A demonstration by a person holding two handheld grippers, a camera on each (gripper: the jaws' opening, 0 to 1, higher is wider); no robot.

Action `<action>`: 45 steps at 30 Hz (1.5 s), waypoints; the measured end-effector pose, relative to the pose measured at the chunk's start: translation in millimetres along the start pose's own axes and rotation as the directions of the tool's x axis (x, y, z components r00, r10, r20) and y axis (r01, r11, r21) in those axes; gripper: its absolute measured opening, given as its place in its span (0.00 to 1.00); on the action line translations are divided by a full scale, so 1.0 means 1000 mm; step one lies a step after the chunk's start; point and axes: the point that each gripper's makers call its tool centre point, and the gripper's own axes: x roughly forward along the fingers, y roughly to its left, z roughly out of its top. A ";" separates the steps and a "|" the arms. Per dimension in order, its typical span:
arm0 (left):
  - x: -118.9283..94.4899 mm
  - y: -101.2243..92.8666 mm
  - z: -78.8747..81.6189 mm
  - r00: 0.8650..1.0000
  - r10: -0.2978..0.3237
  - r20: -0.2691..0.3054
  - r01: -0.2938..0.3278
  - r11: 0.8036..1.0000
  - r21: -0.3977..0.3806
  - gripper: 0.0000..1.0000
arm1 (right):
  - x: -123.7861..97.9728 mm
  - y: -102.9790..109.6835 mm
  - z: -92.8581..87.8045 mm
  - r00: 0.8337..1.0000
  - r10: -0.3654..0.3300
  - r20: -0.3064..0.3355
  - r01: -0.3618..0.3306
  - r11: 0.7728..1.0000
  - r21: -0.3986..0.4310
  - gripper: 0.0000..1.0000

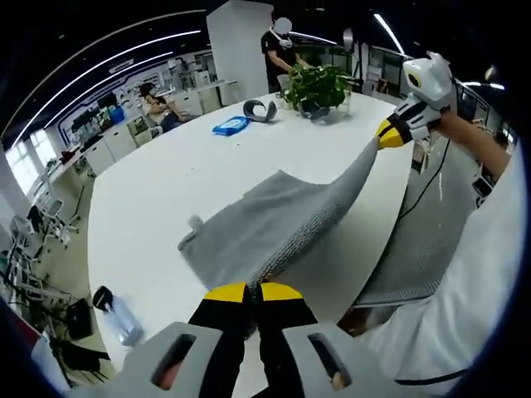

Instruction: Fold the towel on the table until its edges align and the towel forms a compact rectangular stack.

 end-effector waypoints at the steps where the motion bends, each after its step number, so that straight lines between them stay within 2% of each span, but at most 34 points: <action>1: -0.002 0.000 0.002 1.000 0.000 0.003 0.000 1.000 0.004 0.04 | -0.001 -0.001 0.001 1.000 -0.004 0.002 0.004 1.000 -0.004 0.01; 11: -0.011 0.001 0.018 1.000 0.010 0.025 -0.011 0.999 0.031 0.03 | -0.011 -0.005 0.011 1.000 -0.021 0.009 0.021 0.999 -0.029 0.00; 25: -0.002 0.008 0.015 1.000 0.003 0.016 -0.003 1.000 0.025 0.03 | -0.003 -0.013 0.014 1.000 -0.025 0.005 0.025 0.999 -0.041 0.00; 31: 0.012 0.019 0.021 1.000 0.003 0.007 -0.003 1.000 0.031 0.03 | 0.012 -0.026 0.021 1.000 -0.027 0.010 0.027 0.999 -0.026 0.00; 39: 0.035 0.040 0.030 0.999 0.028 -0.031 -0.026 0.997 0.077 0.03 | 0.039 -0.045 0.030 0.999 -0.039 -0.022 0.038 0.998 -0.059 0.00; 45: 0.055 0.056 0.030 0.998 0.031 -0.054 -0.027 0.997 0.065 0.03 | 0.061 -0.054 0.034 0.999 -0.029 -0.039 0.025 0.996 -0.085 0.00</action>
